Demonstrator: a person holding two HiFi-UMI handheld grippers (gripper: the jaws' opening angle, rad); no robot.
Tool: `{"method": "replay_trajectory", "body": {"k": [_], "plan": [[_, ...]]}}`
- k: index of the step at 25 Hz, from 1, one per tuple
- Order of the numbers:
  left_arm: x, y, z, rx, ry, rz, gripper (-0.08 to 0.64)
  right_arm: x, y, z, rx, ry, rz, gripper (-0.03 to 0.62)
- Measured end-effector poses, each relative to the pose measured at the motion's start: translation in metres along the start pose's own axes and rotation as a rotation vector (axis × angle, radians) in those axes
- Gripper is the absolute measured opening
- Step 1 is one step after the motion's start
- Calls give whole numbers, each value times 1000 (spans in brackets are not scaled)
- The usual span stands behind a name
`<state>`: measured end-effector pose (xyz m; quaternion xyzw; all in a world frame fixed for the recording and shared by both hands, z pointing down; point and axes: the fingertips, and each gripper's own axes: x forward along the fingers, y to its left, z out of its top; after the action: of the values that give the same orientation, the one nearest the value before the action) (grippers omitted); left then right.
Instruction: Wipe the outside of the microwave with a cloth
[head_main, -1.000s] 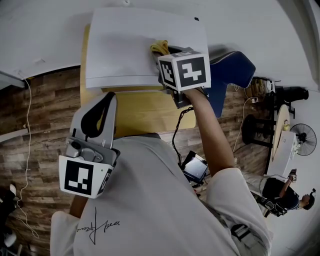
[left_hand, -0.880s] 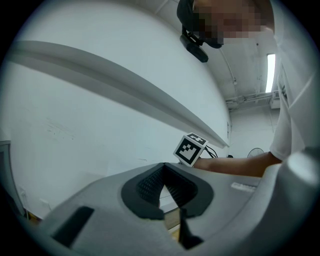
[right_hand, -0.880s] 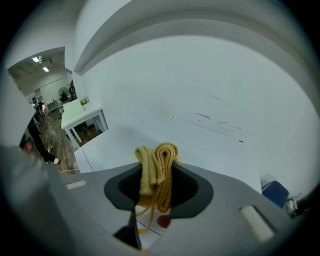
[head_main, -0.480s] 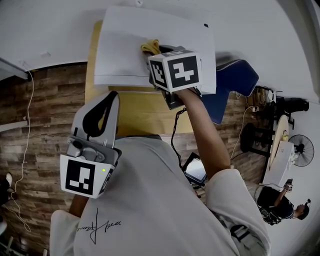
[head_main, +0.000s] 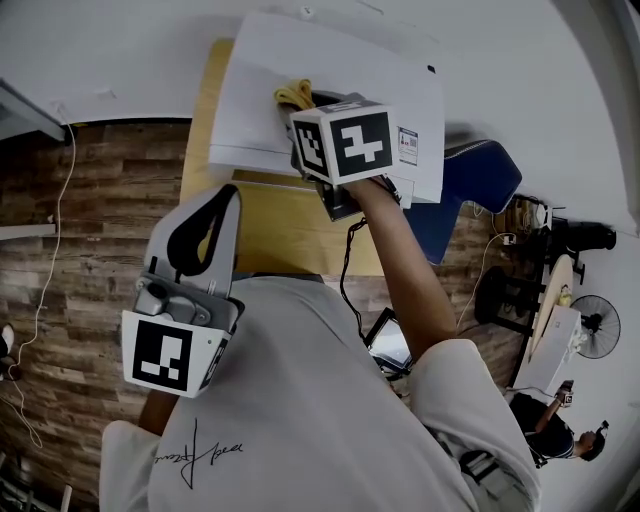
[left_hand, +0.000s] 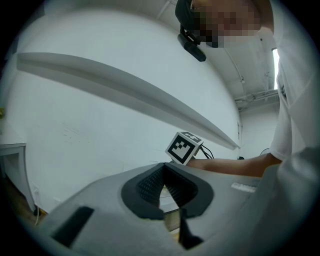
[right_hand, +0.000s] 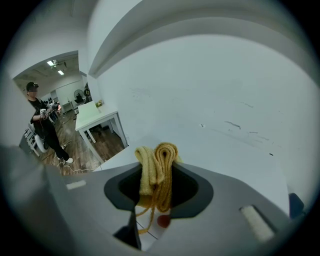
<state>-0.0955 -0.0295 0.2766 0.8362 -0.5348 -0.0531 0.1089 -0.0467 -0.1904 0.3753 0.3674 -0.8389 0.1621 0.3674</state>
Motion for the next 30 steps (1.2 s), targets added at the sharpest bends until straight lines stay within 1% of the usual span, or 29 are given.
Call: {"method": "replay_trajectory", "body": {"k": [5, 9, 14, 16, 17, 19, 20, 21, 23, 24, 30], "plan": [[-7, 10, 1, -12, -3, 47, -3, 10, 19, 11, -20, -5, 42, 129], [-14, 16, 1, -5, -9, 74, -3, 19, 37, 19, -41, -9, 76, 129], [-20, 20, 3, -19, -13, 116, -3, 26, 59, 27, -51, -16, 146, 129], [-23, 22, 3, -7, -12, 114, -3, 26, 72, 31, -39, -28, 206, 129], [-25, 23, 3, -5, -12, 113, -3, 23, 84, 35, -21, -48, 265, 129], [-26, 24, 3, -8, -11, 110, -2, 9, 111, 45, 33, -120, 409, 127], [-26, 24, 2, -9, -9, 107, -2, 0, 120, 49, 44, -160, 449, 127], [-24, 24, 1, -10, -6, 103, -3, -7, 123, 51, 34, -197, 451, 127], [-18, 21, 2, -6, -1, 90, -3, -19, 115, 53, -7, -252, 400, 127], [-15, 20, 2, -2, 1, 82, -2, -24, 108, 52, -11, -271, 378, 127], [-10, 13, -2, 3, 11, 54, -3, -53, 65, 36, 64, -348, 288, 126]]}}
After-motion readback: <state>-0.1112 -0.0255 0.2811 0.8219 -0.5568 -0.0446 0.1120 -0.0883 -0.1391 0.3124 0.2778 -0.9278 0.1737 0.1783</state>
